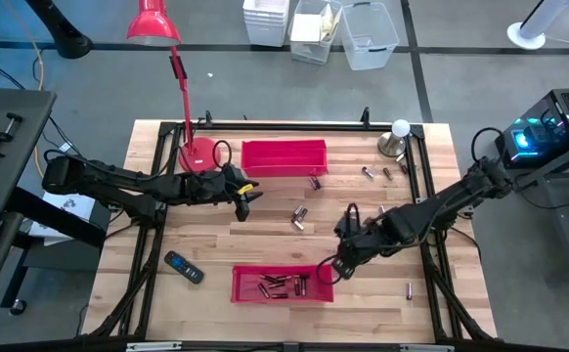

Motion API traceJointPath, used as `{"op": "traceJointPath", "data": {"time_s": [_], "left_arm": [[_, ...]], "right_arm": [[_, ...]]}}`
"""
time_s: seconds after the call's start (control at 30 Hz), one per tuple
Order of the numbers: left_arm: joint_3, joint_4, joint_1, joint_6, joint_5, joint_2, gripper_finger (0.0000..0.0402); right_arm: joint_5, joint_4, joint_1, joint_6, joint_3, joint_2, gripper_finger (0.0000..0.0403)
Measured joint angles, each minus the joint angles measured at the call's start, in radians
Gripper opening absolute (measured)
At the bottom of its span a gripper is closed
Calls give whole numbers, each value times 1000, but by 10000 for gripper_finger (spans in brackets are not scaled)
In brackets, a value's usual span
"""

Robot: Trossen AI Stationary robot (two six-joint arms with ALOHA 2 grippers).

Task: Sort batteries
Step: Put the brown battery into the bottom red bin

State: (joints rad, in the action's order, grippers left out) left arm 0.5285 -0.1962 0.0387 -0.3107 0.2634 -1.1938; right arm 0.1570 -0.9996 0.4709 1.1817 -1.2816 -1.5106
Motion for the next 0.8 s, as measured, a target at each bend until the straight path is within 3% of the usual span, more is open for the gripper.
{"op": "traceJointPath", "data": {"time_s": [0.17,0.3,0.4,0.53,0.8], "left_arm": [[0,-25,4,-28,-4,0,156],[2,-47,43,-89,-56,0,156],[13,-42,88,-125,-120,0,156],[42,-42,122,-64,-168,0,156],[99,-44,132,10,-163,0,156]], "right_arm": [[109,-165,15,74,18,47,181],[124,-183,23,213,116,130,181],[99,-129,23,330,227,215,181],[92,22,23,396,352,324,181],[102,92,21,406,481,447,181]]}}
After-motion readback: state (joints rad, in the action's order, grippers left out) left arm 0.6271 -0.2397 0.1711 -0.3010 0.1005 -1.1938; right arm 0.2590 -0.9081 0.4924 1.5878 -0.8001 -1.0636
